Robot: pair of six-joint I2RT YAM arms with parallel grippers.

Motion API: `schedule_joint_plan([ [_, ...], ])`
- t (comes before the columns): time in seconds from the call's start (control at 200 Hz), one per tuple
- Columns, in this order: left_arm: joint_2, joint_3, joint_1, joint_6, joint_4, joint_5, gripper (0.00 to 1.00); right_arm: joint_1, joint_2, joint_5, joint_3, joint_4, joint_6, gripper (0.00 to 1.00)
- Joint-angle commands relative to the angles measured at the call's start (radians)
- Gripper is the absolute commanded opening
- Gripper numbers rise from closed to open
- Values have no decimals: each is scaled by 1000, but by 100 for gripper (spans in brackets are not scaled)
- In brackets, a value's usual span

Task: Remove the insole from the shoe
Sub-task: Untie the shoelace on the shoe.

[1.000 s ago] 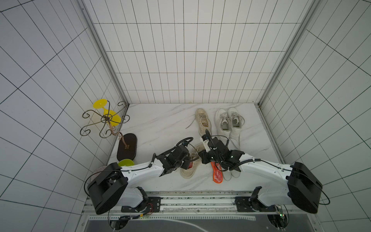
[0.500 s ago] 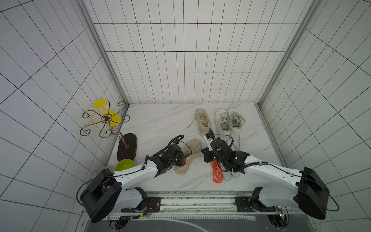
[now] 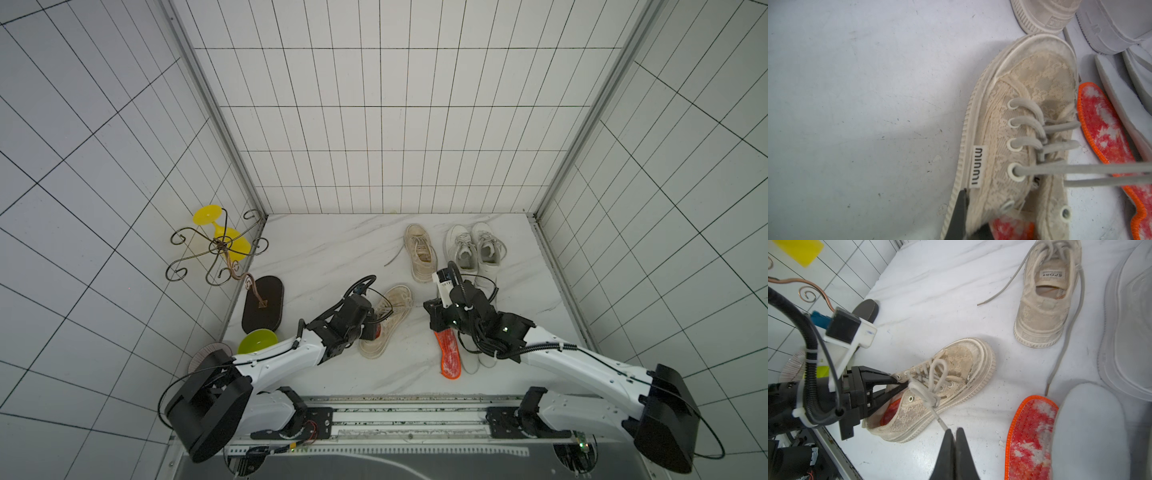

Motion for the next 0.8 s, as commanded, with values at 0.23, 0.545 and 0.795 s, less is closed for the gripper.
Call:
schedule_joint_plan([
  [0.23, -7, -21, 35, -41, 1, -78, 0, -103, -100, 115, -5, -124, -21, 0],
  [0.545, 6, -20, 37, -37, 10, -73, 0, -223, -188, 158, 24, -173, -28, 0],
  [0.795, 14, -19, 37, -31, 18, -65, 0, -250, -214, 202, 39, -173, -18, 0],
])
